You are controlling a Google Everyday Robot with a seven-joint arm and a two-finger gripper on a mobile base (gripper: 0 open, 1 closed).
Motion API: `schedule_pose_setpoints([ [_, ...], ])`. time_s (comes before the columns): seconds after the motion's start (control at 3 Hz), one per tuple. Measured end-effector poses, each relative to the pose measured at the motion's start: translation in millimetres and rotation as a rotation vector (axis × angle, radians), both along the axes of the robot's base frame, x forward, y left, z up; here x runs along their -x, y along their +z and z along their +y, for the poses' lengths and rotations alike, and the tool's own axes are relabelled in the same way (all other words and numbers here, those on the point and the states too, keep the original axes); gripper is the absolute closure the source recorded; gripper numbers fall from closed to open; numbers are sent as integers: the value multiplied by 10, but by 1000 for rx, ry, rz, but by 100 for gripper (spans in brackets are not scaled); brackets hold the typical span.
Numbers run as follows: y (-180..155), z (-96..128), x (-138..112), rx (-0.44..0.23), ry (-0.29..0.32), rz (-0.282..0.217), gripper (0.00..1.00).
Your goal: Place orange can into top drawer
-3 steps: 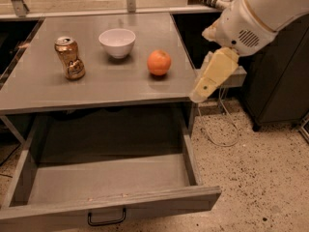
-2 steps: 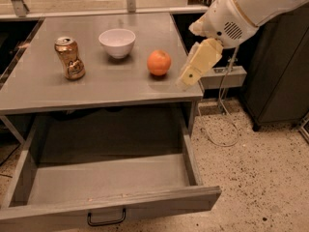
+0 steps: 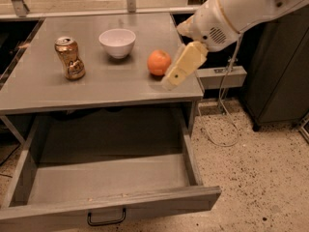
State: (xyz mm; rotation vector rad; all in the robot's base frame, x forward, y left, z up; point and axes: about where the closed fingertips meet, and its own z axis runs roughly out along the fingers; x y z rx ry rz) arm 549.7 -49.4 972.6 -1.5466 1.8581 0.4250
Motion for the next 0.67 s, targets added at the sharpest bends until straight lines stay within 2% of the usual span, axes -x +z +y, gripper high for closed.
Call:
schedule_pose_setpoints([
  [0.33, -11, 416, -166, -92, 37, -18, 0],
  [0.67, -69, 812, -204, -110, 112, -23, 0],
])
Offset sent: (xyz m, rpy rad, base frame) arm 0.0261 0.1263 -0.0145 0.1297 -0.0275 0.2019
